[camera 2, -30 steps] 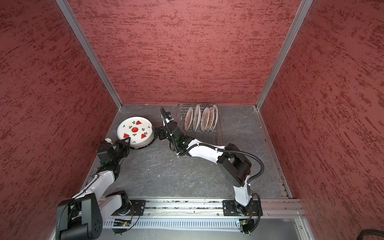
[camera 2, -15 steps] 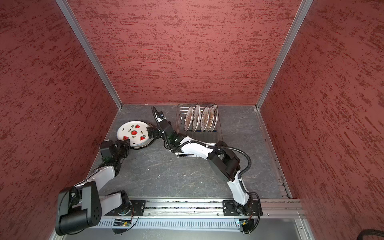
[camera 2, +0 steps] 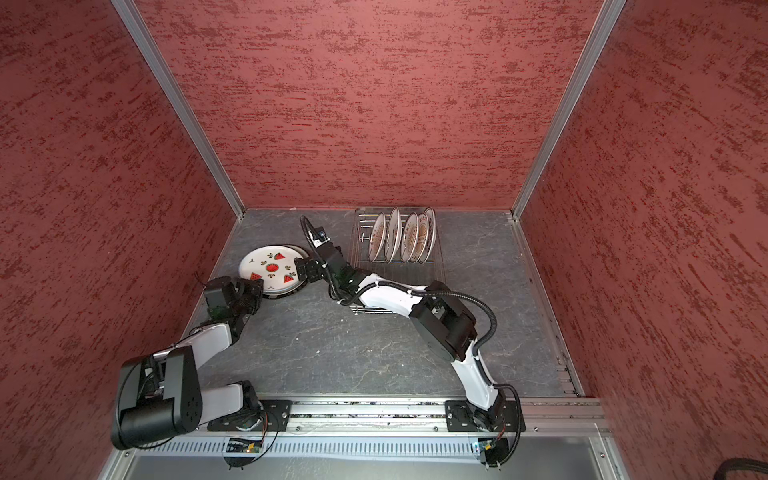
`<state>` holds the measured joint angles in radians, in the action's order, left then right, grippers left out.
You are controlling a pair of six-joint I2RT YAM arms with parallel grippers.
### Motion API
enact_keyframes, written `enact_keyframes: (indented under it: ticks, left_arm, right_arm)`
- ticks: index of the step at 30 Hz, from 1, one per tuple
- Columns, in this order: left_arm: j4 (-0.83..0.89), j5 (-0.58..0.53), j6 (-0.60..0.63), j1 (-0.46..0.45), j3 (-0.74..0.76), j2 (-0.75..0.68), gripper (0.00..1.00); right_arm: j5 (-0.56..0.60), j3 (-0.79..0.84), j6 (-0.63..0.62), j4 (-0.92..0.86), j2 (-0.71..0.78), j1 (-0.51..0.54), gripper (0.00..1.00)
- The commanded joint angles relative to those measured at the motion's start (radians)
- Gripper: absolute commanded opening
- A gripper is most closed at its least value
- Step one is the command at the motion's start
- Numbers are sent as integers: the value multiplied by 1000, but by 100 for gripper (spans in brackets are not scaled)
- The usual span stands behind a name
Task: Unload the plates from the dish rack
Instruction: 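Lower the watermelon plate onto the stacked plates with the left gripper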
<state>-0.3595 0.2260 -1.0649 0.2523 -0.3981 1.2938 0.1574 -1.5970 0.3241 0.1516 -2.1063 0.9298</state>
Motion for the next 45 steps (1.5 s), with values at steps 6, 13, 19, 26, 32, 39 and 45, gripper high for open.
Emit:
enact_keyframes:
  ticks: [6,13,19,26,32,39,45]
  left_arm:
    - [-153,-11,16,-9,-48,25,9]
    - [-140,2,22,-12,-51,37,19]
    - [-55,-29,36,-28,-60,24,23]
    - [-37,-1,26,-27,-53,37,28]
    - [39,-34,52,-30,-68,24,35]
    - [65,-75,63,-41,-74,16,52]
    - [124,-177,87,-77,-91,1,66]
  right_arm:
    - [-26,-31,-14,9,-13,7,99]
    - [-22,-23,-14,11,-14,7,98]
    - [-34,-11,-6,21,-6,7,99]
    - [-32,17,-3,35,12,7,99]
    - [-31,38,-2,46,25,7,99]
    - [-26,58,-2,56,35,7,99]
    - [-24,81,-2,72,50,7,98]
